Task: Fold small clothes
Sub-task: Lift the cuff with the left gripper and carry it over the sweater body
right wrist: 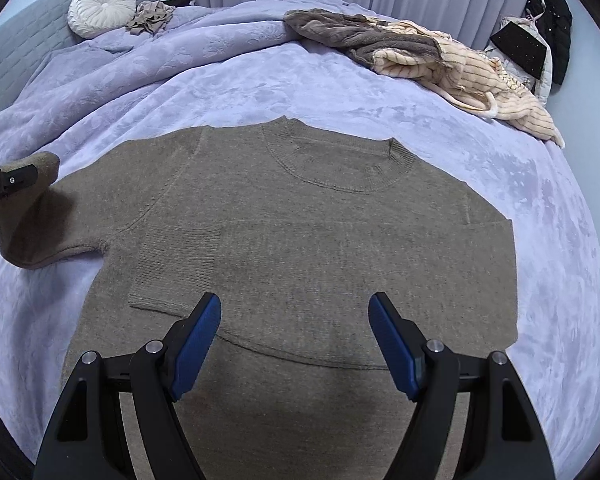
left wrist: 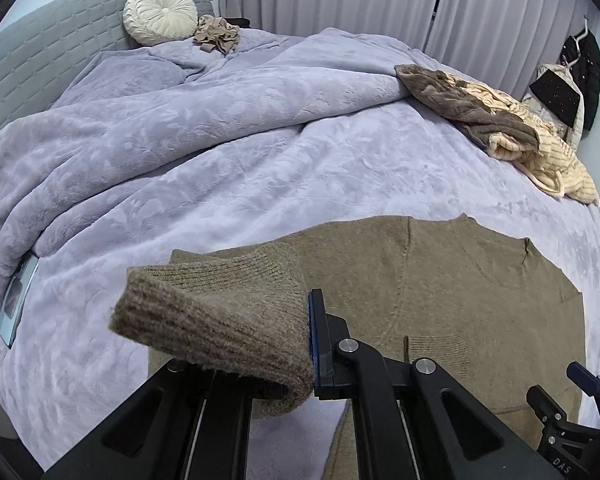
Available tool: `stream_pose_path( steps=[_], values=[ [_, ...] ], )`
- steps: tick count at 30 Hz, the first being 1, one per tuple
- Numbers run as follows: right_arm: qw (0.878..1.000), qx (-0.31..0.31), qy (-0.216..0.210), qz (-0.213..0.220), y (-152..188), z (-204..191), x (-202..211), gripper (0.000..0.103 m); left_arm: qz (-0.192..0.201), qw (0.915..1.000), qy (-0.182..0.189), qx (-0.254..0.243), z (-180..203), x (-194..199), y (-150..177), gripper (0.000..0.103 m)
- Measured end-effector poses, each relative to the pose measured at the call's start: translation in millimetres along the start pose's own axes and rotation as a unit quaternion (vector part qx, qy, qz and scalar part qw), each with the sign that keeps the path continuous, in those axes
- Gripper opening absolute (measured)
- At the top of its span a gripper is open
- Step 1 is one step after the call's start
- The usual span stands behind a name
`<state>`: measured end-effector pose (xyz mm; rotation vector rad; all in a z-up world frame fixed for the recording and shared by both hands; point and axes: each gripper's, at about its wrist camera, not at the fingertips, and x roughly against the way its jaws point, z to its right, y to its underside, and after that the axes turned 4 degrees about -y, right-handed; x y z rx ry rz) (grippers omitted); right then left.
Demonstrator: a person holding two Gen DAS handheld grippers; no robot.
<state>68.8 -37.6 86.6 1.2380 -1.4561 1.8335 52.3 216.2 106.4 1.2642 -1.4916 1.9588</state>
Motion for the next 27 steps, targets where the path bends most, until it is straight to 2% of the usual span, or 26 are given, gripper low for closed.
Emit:
stream_pose_path(
  steps=[13,20,27],
  values=[
    [0.999,-0.036,0.008,0.004,9.0,62.3,-1.2,0.079,-0.020,0.9978,-0.001,-0.063,96.8,-5.3,11.2,0.008],
    [0.998,-0.061,0.013,0.002,18.0,98.2,-1.7,0.079,-0.024,0.9931,0.003,-0.115,157.8,-3.9,24.7,0.008],
    [0.996,-0.088,0.016,0.003,25.2,131.2,-0.8,0.079,-0.021,0.9893,0.016,-0.143,204.9,3.2,28.2,0.008]
  ],
)
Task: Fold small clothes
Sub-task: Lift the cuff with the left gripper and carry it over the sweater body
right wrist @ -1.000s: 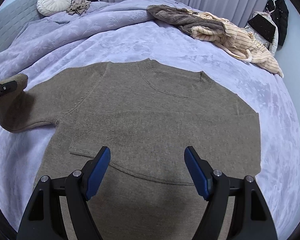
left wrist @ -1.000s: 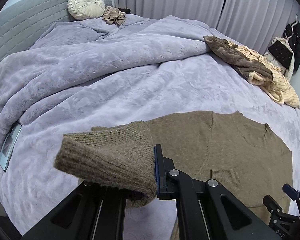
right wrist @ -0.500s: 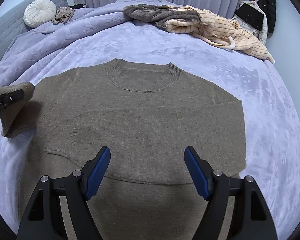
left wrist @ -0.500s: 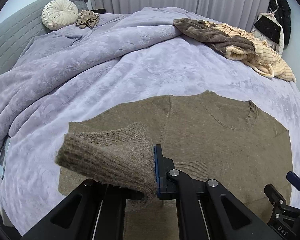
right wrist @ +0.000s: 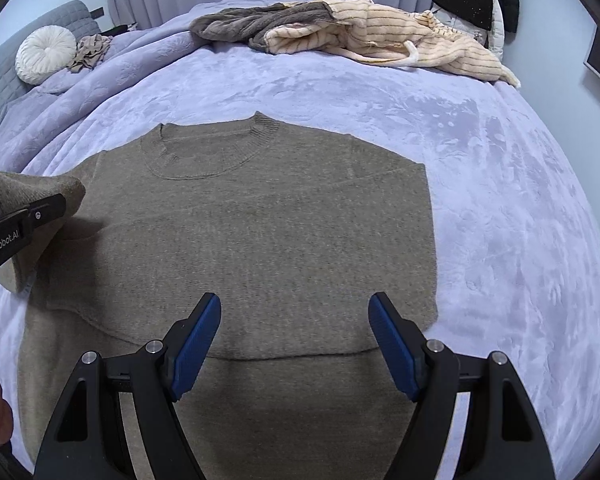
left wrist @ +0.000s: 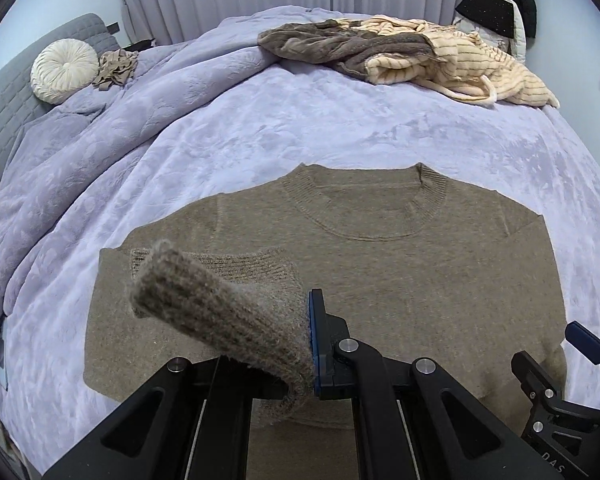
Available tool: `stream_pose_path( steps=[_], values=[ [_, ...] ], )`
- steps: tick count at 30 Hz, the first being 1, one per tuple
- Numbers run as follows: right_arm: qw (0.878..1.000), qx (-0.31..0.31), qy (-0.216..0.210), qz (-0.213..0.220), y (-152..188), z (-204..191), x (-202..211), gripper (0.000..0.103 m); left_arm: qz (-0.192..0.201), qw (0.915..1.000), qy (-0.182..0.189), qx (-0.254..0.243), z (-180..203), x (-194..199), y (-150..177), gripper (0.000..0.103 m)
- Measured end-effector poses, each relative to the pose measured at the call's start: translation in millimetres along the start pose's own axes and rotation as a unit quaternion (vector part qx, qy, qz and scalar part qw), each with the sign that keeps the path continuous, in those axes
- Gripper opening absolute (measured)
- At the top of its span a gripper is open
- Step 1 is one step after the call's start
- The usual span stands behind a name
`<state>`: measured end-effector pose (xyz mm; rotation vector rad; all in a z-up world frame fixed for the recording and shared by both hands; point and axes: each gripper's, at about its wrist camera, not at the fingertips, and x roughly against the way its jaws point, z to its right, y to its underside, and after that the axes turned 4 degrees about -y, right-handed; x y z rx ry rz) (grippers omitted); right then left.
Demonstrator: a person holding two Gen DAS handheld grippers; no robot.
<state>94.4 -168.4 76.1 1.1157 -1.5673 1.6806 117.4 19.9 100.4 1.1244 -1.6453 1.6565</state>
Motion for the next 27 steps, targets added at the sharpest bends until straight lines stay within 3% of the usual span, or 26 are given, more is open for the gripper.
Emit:
stream_pose_path(
  steps=[27],
  values=[
    [0.999,-0.039,0.008,0.018,1.6,71.1,4.1,0.079,0.008,0.9945,0.030,-0.100,139.7,17.9,-4.7,0.008]
  ],
)
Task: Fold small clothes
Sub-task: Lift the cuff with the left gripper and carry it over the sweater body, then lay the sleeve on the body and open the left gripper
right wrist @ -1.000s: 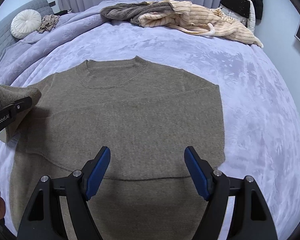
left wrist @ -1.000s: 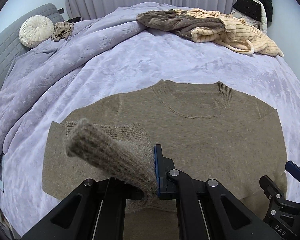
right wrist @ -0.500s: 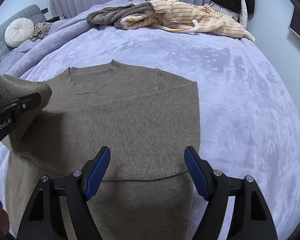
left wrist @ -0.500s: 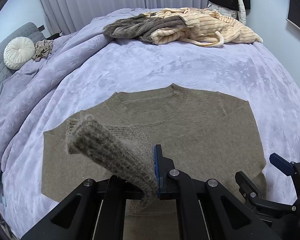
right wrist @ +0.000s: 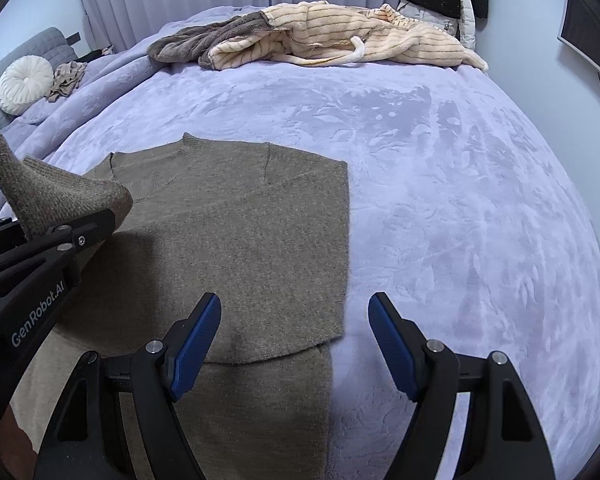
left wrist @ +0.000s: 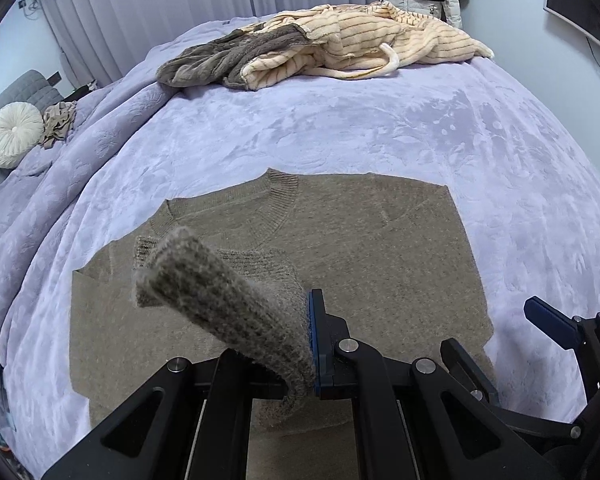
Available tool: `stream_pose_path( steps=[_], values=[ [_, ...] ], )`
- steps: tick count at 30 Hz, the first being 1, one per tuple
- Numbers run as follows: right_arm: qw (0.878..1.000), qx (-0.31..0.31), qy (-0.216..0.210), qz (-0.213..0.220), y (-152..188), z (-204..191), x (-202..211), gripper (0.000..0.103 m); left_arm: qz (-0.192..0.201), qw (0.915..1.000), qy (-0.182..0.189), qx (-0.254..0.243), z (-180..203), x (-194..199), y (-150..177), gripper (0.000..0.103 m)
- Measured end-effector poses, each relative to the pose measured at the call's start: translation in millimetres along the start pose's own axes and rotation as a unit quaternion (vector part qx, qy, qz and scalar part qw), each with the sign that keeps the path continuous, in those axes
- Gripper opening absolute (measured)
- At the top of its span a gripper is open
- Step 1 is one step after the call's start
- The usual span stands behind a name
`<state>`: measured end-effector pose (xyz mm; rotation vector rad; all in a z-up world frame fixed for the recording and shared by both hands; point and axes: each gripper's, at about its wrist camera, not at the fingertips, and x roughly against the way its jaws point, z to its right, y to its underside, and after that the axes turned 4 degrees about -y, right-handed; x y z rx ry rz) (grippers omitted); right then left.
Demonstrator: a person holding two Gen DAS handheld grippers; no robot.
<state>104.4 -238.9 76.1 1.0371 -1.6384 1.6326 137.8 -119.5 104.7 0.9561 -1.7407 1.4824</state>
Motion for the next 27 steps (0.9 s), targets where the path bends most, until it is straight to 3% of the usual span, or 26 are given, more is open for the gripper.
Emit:
stream_pose_path(
  steps=[12,27],
  values=[
    [1.000,-0.014,0.007,-0.005,11.6,19.0,-1.7,0.079,-0.029,0.9993,0.022,-0.009,31.3,-31.7,-0.1,0.008],
    [0.999,-0.042,0.013,-0.009,28.9,46.2,0.6,0.079,-0.051,0.9954,0.080,-0.014,44.0,-42.3,-1.4,0.009]
  ],
)
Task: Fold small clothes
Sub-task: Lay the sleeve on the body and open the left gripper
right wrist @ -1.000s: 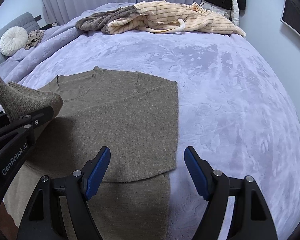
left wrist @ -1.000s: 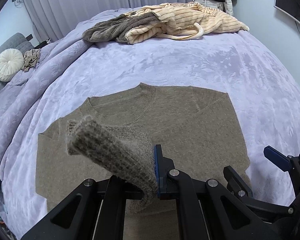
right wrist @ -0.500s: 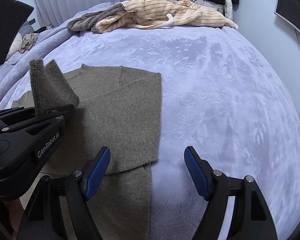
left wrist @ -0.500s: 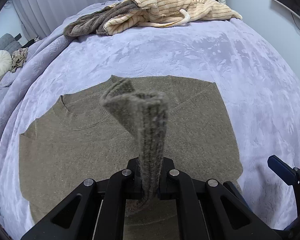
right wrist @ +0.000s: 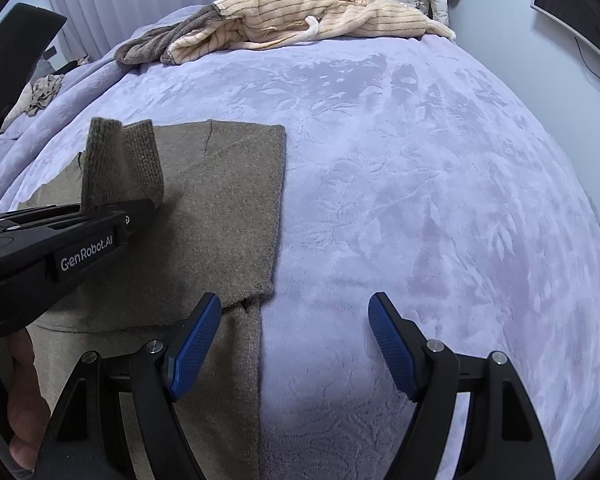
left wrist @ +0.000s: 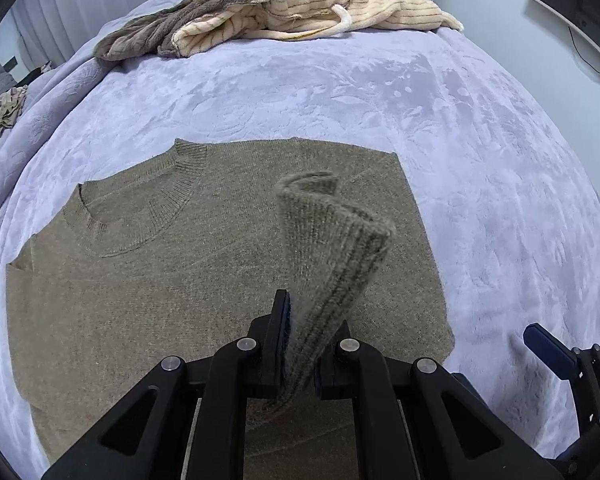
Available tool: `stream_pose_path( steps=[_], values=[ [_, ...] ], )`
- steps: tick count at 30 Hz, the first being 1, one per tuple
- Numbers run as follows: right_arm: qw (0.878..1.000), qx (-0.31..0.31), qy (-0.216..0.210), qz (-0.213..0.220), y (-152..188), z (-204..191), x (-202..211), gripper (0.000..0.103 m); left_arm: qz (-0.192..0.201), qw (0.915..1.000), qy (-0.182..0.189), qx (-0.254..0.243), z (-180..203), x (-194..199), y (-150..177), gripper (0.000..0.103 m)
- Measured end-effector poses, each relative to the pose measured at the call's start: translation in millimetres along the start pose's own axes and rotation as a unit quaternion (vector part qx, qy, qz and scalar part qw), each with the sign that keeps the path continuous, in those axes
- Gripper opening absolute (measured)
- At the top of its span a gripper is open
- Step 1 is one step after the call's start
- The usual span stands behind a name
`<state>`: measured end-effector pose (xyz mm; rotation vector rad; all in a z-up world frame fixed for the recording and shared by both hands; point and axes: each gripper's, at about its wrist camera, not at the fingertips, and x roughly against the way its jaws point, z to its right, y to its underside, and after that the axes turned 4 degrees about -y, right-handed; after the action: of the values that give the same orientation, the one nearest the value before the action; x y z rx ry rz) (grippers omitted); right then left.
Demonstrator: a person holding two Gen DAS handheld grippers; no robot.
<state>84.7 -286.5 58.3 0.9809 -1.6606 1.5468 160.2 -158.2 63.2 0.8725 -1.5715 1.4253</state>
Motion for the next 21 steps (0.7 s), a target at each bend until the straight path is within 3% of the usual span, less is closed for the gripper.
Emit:
stream_pose_path(
  steps=[1,2,3,4,5,9,13,17,21],
  values=[
    [1.000,0.000,0.001,0.000,1.1,1.4,0.5,0.079,-0.003,1.0000,-0.003,0.002,-1.0,-1.2,0.6,0.013],
    [1.000,-0.001,0.002,0.000,2.1,3.0,1.0,0.079,-0.005,1.0000,-0.003,0.007,-3.2,-1.7,1.2,0.035],
    [1.000,-0.003,0.002,0.001,3.0,5.0,1.7,0.079,-0.005,0.9999,0.005,0.015,-6.2,-0.7,2.0,0.074],
    [1.000,-0.005,0.002,0.001,3.1,6.3,1.9,0.079,0.003,0.9997,0.010,0.023,-9.4,2.8,3.2,0.087],
    [1.000,-0.007,0.001,0.001,3.4,7.8,2.0,0.079,0.024,0.9992,0.012,0.028,-12.7,9.6,5.1,0.092],
    [1.000,-0.011,-0.004,0.001,5.0,10.4,3.1,0.079,0.029,0.9982,0.047,0.024,-22.9,22.8,8.7,0.092],
    [0.999,-0.021,-0.047,0.013,3.1,8.4,8.4,0.079,0.040,0.9962,0.064,0.042,-51.8,36.4,21.2,0.092],
    [0.995,-0.013,-0.093,0.012,-2.1,-8.1,5.3,0.079,0.032,0.9959,0.063,0.057,-81.9,37.5,39.5,0.092],
    [0.995,0.008,-0.100,0.007,-2.4,-30.6,1.4,0.079,0.026,0.9959,0.062,0.060,-99.1,33.0,55.1,0.092]
  ],
)
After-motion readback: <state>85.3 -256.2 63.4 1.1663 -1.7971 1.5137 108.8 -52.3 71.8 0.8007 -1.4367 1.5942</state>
